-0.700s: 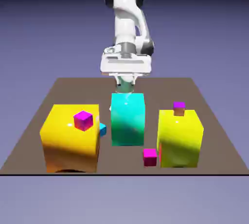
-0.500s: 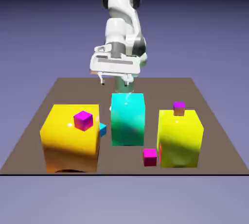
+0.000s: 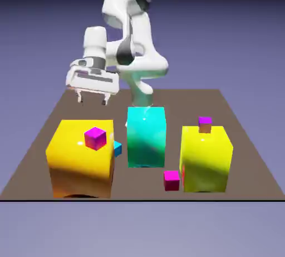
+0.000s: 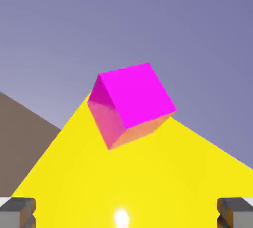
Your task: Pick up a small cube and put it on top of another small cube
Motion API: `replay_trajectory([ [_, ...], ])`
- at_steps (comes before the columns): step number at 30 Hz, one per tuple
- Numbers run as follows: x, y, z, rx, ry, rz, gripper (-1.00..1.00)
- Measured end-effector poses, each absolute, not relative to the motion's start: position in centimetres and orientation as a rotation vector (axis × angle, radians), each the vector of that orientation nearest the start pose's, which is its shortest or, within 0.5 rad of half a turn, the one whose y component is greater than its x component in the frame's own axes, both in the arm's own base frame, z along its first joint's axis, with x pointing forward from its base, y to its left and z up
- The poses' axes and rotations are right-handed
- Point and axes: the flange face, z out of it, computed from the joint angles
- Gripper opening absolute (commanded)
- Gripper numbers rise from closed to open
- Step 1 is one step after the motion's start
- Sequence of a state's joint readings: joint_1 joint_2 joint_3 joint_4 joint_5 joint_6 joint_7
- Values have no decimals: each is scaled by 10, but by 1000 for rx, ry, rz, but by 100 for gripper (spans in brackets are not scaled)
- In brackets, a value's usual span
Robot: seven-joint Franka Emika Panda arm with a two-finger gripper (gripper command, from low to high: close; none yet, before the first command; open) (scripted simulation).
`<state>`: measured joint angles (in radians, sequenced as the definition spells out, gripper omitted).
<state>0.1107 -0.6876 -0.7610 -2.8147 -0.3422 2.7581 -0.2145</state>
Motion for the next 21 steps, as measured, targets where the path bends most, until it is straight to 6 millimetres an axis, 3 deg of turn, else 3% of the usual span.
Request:
replay_trajectory([
  [11,258,-272,331,-2998,-289,-703,0],
  [15,234,-287,301,-2962,-495,-676,0],
  [21,195,-292,245,-2863,-521,-589,0],
])
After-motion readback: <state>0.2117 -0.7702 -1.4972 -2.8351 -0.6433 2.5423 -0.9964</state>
